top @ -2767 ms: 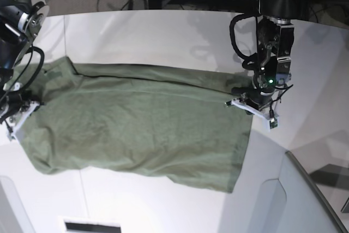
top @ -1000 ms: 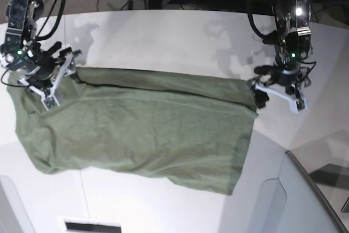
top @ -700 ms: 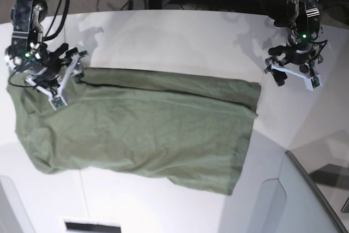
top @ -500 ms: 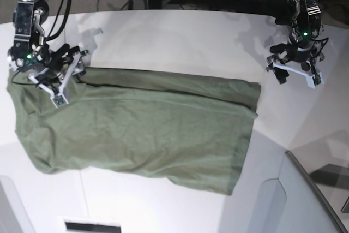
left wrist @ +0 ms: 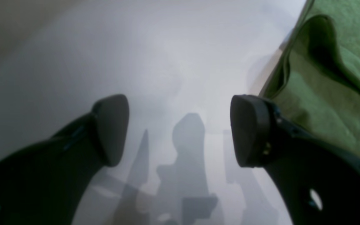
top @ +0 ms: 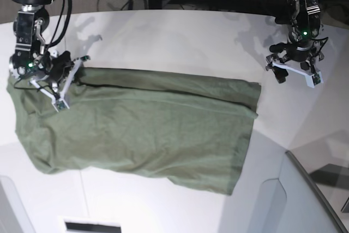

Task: Layout the t-shirt on the table in an organized manner, then fold the t-shirt properly
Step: 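Reach the right gripper down to the shirt side seam and pinch it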

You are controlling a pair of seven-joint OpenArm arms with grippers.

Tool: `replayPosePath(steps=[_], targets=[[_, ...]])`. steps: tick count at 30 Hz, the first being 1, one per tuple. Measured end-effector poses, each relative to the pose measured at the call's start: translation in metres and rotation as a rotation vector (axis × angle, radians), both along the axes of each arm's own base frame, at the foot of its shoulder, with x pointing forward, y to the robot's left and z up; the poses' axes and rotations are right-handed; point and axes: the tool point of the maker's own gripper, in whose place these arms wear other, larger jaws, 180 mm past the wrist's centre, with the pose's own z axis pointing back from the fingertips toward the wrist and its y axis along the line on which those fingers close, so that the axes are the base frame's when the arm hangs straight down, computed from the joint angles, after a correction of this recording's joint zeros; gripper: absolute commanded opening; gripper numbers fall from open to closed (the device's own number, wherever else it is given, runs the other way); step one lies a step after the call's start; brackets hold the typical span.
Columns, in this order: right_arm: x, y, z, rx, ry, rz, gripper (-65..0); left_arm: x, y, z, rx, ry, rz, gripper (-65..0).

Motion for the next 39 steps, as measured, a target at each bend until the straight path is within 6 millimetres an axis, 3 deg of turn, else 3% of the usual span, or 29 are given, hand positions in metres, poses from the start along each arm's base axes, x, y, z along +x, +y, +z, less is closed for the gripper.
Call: replayPosePath(steps=[5,11,19,23,25,30,33,36,39], targets=[[0.028,0.0,0.017,0.001,-0.063,0.001,-64.2,0.0,0.0,0.0,-0.001,-0.001,0.0,-21.1],[0.053,-0.002,0.014,-0.03,-0.038,0.068,-64.2,0.001,-0.002,-0.001,-0.002,0.0,-0.006,-20.9],[0.097,0.011,0.023,-0.038,-0.049,0.139,-63.8,0.001,-0.004,-0.001,-0.005,0.001,-0.009,-20.9],[0.107,0.021,0.015,-0.023,-0.045,0.177,-62.9,-0.001,-0.004,-0.004,-0.007,0.009,-0.006,-20.9],[0.107,0.024,0.007,-0.007,-0.011,0.17,-57.8,-0.001,-0.004,-0.004,-0.006,0.011,-0.006,-20.9],[0.122,0.017,0.018,-0.015,-0.035,0.158,-27.2,-0.001,-0.003,-0.004,-0.006,0.011,-0.006,-20.9],[0.131,0.016,0.041,0.006,-0.138,0.122,-24.9,-0.001,-0.003,-0.004,-0.006,0.01,-0.006,-20.9],[0.12,-0.011,0.068,0.014,-0.244,0.007,-24.0,0.0,-0.003,-0.004,-0.006,0.007,-0.006,-20.9],[0.08,-0.067,0.064,-0.071,-0.172,-0.221,-24.0,0.0,-0.003,-0.003,-0.005,0.006,-0.006,-20.9]])
